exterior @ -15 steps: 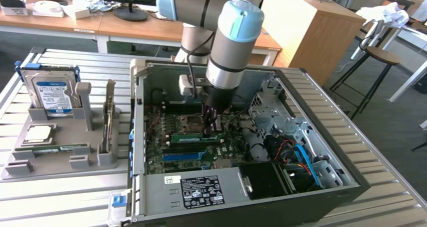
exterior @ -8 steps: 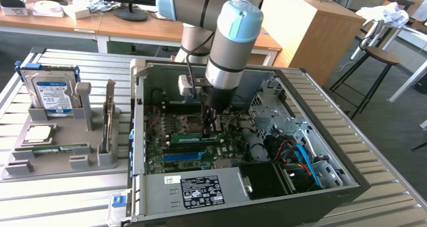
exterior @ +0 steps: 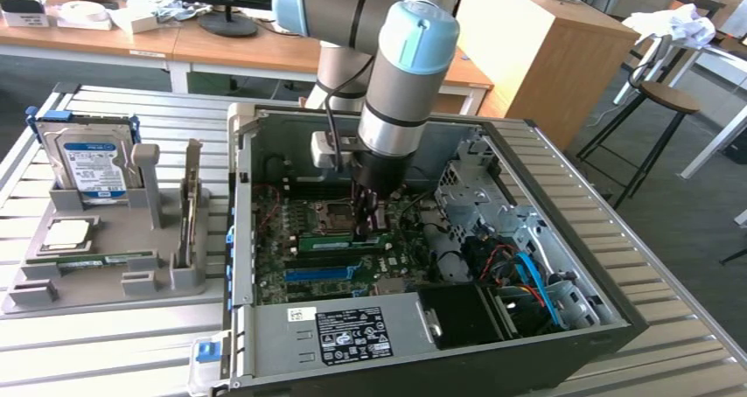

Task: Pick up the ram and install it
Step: 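Insert the ram into the slot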

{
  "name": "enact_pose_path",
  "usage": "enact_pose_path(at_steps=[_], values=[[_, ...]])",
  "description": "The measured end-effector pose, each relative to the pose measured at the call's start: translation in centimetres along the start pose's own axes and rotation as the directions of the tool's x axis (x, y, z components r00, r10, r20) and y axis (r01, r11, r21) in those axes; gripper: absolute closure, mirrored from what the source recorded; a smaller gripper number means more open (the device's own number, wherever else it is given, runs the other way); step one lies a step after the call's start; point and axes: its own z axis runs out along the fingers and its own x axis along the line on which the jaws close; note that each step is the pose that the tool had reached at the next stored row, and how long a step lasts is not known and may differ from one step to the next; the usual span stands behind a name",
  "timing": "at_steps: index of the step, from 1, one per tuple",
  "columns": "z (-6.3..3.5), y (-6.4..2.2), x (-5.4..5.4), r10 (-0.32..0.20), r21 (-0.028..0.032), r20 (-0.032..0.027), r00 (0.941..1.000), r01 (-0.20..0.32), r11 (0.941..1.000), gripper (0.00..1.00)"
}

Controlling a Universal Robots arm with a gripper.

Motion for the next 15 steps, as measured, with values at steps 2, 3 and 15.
enact_pose_path(at_steps=[2,3,15], values=[[0.00,0.00,0.00,0.000,0.0000,0.0000,1.0000,0.000,1.0000,0.89],[0.00,0.00,0.00,0.000,0.0000,0.0000,1.0000,0.000,1.0000,0.89],[0.14,0.00,0.00,0.000,-0.0001,-0.0001,1.0000,0.000,1.0000,0.89]])
